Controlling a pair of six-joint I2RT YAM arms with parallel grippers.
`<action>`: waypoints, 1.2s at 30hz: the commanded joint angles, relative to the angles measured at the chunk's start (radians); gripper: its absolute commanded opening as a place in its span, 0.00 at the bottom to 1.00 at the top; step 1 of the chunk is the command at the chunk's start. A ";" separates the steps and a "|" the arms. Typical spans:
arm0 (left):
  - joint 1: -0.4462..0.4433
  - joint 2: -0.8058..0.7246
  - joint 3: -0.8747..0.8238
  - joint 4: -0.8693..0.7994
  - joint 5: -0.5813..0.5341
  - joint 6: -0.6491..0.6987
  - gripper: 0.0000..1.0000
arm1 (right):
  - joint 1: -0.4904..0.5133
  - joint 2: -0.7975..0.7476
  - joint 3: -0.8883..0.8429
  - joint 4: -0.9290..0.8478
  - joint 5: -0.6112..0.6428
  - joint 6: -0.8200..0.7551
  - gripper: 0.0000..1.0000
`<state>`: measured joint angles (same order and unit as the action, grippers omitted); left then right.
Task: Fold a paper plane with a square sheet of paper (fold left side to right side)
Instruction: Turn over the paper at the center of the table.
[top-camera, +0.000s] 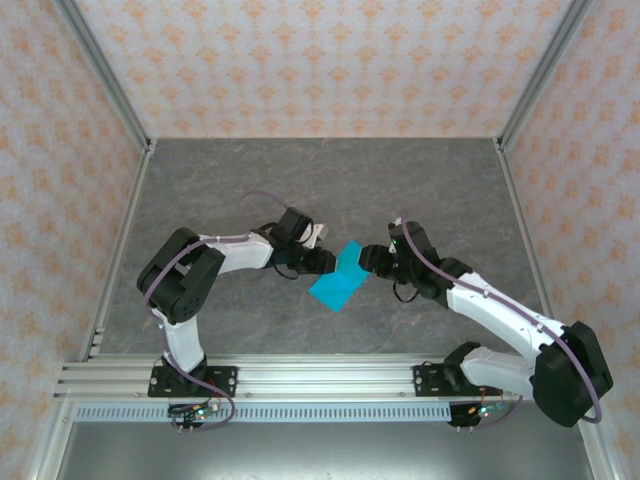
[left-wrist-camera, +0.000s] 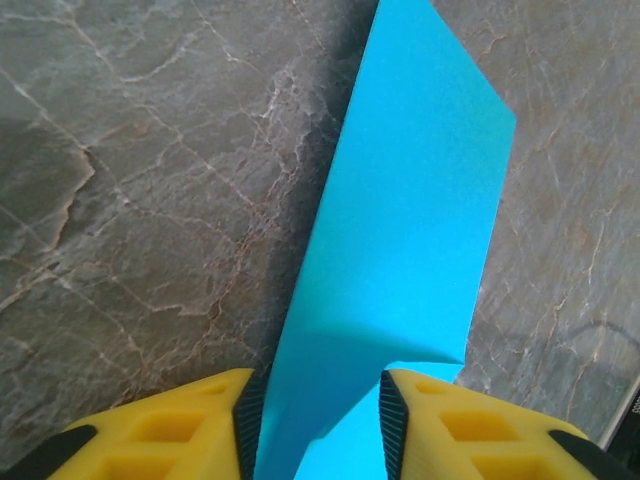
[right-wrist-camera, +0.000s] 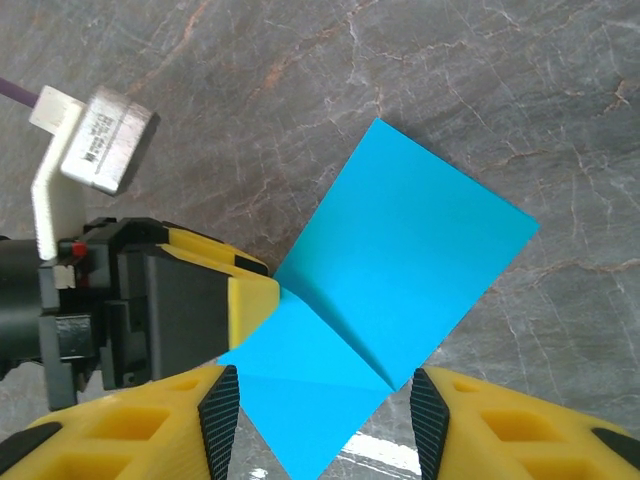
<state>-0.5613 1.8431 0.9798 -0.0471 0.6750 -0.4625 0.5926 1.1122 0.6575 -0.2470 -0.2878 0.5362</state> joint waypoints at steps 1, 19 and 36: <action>-0.001 0.002 0.023 0.023 0.018 0.014 0.31 | -0.005 -0.005 -0.020 0.006 0.004 -0.016 0.51; 0.001 -0.015 0.032 0.002 -0.005 0.031 0.32 | -0.005 0.044 -0.020 0.037 -0.021 -0.012 0.52; 0.003 -0.031 0.004 -0.021 -0.006 0.027 0.53 | -0.007 0.279 0.027 0.103 -0.021 0.084 0.36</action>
<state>-0.5613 1.8397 0.9852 -0.0628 0.6510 -0.4370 0.5922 1.3994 0.6502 -0.1799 -0.3389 0.5892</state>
